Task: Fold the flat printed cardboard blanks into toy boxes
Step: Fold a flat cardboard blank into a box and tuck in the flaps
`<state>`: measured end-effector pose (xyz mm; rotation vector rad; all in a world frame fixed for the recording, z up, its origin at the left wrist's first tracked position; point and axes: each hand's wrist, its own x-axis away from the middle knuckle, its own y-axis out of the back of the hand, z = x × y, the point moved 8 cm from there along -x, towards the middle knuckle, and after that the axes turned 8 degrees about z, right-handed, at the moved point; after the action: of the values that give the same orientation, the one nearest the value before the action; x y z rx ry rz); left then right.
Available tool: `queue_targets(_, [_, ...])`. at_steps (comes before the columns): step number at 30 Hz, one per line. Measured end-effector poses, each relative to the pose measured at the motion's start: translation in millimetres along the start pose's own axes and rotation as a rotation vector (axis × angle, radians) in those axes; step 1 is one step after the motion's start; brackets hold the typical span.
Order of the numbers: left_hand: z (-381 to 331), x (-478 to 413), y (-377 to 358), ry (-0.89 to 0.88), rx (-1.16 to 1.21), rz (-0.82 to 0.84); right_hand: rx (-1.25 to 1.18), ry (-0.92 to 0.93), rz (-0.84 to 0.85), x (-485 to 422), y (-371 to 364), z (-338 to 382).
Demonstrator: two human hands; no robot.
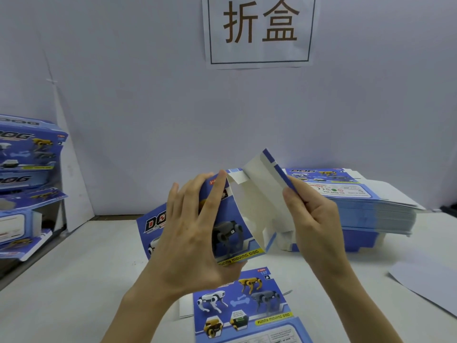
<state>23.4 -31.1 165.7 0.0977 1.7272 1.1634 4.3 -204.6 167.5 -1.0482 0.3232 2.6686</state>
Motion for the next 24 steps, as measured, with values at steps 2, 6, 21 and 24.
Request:
queue_targets(2, [0,0,-1,-0.003,-0.028,-0.003,-0.055,0.005,-0.013,0,2,0])
queue_targets(6, [-4,-1,-2,0.035,-0.036,-0.007,-0.152,0.006,0.111,1,-14,4])
queue_targets(21, [7,0,2,0.096,-0.024,0.018,-0.07,-0.042,0.519,17,-52,7])
queue_targets(24, [8,0,6,0.117,0.037,0.007,-0.067,0.001,0.539,17,-44,13])
